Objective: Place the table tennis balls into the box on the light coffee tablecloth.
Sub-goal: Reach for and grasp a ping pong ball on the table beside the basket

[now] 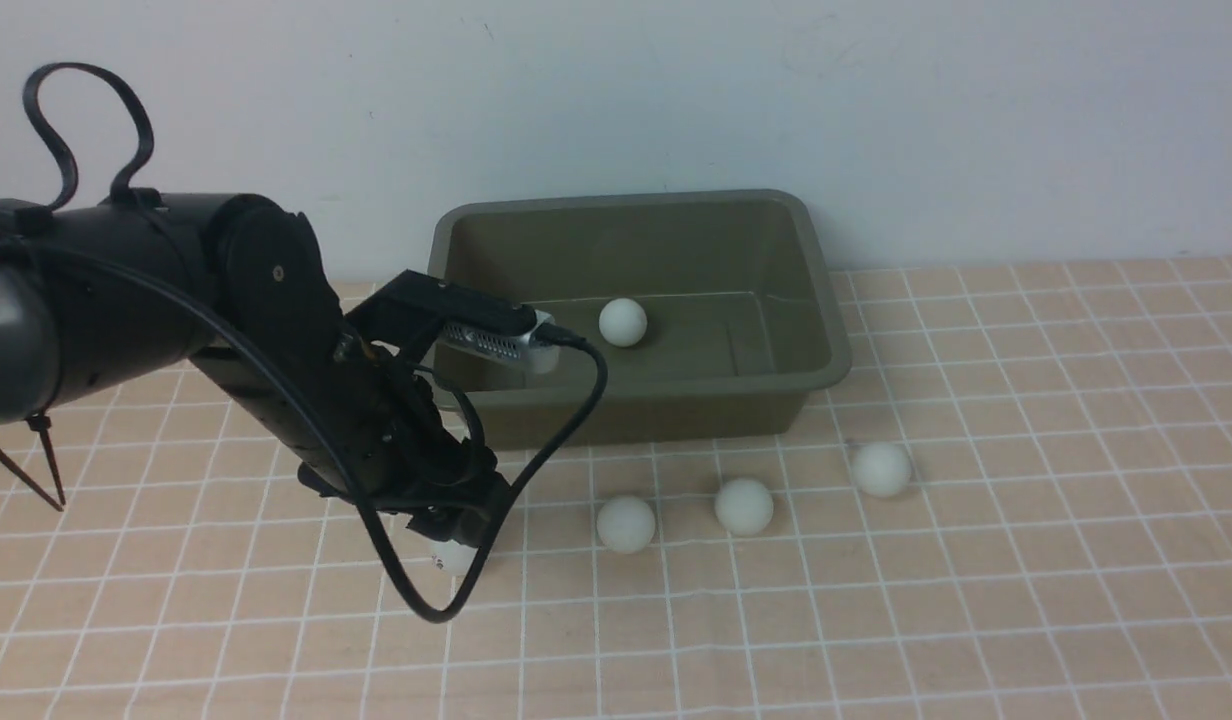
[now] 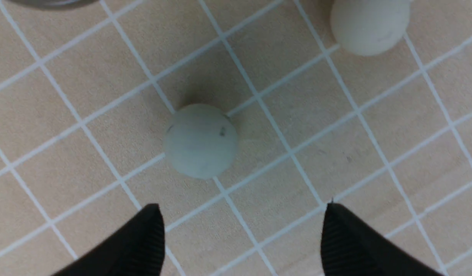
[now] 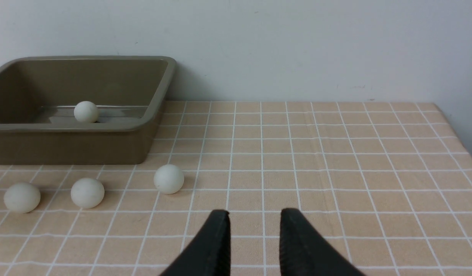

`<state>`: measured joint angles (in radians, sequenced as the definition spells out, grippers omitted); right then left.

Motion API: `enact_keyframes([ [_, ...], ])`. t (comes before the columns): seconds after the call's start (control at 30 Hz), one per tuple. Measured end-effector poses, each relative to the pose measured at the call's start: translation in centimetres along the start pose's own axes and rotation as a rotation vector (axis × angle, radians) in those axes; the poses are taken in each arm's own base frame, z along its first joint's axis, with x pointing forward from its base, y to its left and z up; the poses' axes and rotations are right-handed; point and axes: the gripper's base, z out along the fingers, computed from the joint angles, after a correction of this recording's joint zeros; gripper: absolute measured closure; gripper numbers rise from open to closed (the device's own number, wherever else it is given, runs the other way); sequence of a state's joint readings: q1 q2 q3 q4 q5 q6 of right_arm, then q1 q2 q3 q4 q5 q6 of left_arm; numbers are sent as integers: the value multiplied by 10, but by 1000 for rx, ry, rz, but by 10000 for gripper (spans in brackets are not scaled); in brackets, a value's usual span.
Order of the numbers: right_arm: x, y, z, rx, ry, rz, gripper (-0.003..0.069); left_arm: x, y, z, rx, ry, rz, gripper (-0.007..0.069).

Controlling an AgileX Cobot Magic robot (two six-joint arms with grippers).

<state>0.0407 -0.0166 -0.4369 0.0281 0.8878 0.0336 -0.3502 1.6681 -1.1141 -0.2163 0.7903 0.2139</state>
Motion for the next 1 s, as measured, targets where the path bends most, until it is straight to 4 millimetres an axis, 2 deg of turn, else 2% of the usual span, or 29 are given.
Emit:
enact_keyframes([
  [0.2, 0, 0, 0, 0, 0, 0, 480, -3, 8, 40, -17, 39, -29, 137],
  [0.33, 0, 0, 0, 0, 0, 0, 480, -6, 12, 57, -29, 20, -36, 137],
  [0.5, 0, 0, 0, 0, 0, 0, 480, -5, 14, 68, -33, 29, -40, 139],
  [0.63, 0, 0, 0, 0, -1, 0, 480, -4, 15, 73, -35, 41, -39, 221],
  [0.7, 0, 0, 0, 0, -1, 0, 480, -6, 15, 71, -33, 43, -37, 321],
  [0.8, 0, 0, 0, 0, -1, 0, 480, -14, 9, 58, -7, 49, -30, 312],
  [0.93, 0, 0, 0, 0, -1, 0, 480, -31, -8, 25, 75, -21, 15, 312],
  [1.0, 0, 0, 0, 1, -1, -1, 480, -48, -21, -1, 144, -130, 75, 312],
])
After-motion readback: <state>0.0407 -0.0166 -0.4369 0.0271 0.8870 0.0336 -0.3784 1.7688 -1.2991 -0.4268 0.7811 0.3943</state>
